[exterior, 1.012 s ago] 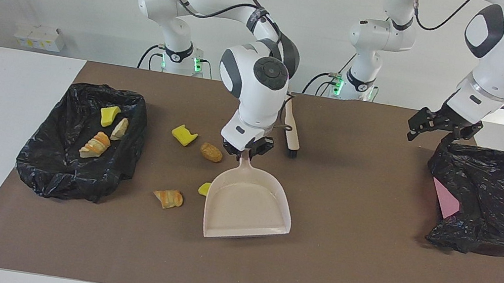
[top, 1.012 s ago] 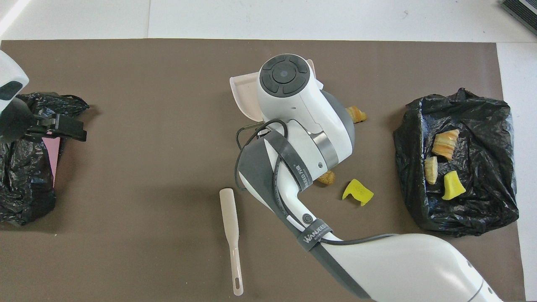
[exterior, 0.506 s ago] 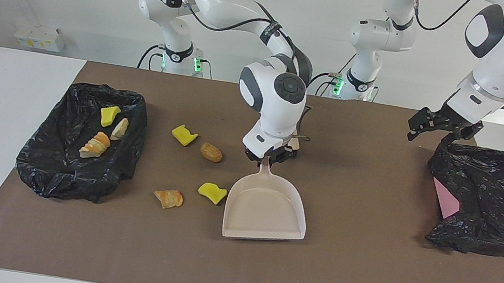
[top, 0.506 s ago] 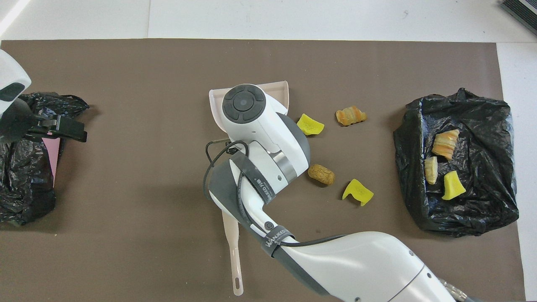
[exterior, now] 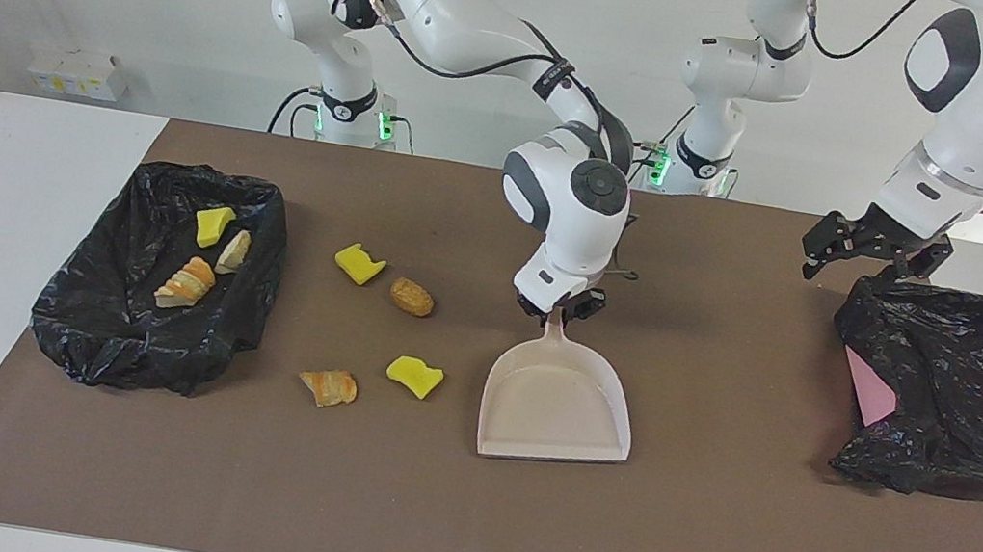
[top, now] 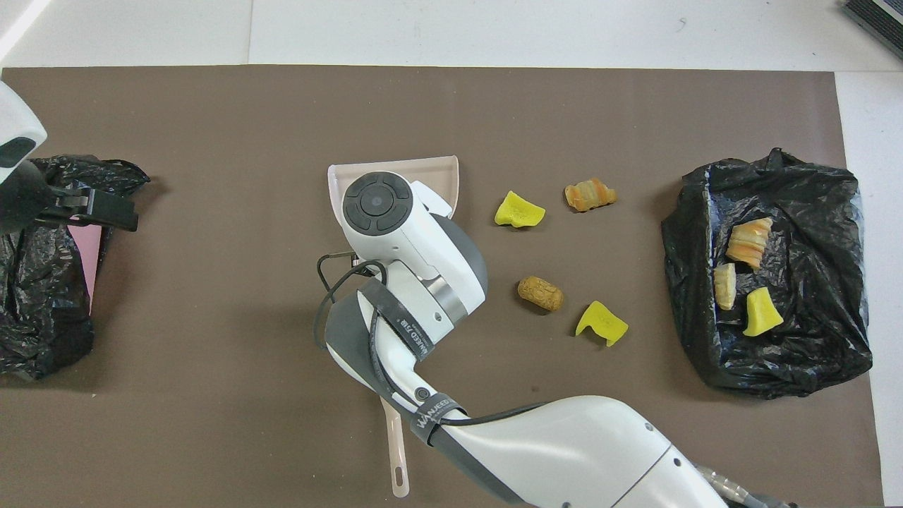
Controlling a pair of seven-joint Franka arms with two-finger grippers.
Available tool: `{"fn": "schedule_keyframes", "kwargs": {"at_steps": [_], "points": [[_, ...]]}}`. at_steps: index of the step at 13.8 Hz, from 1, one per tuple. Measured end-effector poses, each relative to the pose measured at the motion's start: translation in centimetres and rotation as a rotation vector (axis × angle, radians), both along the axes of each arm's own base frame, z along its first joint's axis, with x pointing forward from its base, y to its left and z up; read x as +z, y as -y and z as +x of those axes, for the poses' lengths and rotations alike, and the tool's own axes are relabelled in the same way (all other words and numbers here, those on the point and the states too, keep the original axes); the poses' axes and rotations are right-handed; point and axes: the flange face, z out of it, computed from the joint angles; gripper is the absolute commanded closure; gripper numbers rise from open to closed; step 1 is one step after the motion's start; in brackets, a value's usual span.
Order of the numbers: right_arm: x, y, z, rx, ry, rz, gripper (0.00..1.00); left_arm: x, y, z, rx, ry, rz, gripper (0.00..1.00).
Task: Sweep and dump trash in bin
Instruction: 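Bring the dustpan back and set it down with the right gripper, then grasp the dustpan handle with the left gripper while the right gripper withdraws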
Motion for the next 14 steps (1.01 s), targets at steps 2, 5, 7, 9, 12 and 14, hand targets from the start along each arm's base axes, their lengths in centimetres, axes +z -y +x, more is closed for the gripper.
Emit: {"fn": "schedule_keyframes", "kwargs": {"at_steps": [2, 5, 7, 9, 12, 14], "points": [[-0.1, -0.7, -0.6, -0.019, -0.01, 0.008, 0.46, 0.0, -0.1, 0.0, 0.002, 0.003, 0.0, 0.0], [0.2, -1.2, -0.8, -0.112, -0.008, 0.003, 0.25, 0.4, -0.1, 0.0, 0.001, 0.012, -0.001, 0.0], [1.4, -1.1, -0.5, -0.141, -0.003, 0.026, 0.24, 0.7, 0.0, -0.2, -0.001, 0.017, -0.001, 0.0], [4.1, -1.2, -1.1, -0.165, 0.011, 0.053, 0.22, 0.8, 0.2, -0.2, -0.008, 0.019, -0.001, 0.0], [6.5, -1.9, -5.4, -0.157, -0.012, 0.038, 0.22, 0.8, 0.1, -0.2, -0.039, 0.02, 0.001, 0.0], [6.2, -3.0, -10.0, -0.11, -0.038, 0.002, 0.23, 0.8, 0.1, -0.2, -0.049, 0.02, 0.001, 0.0]]}}
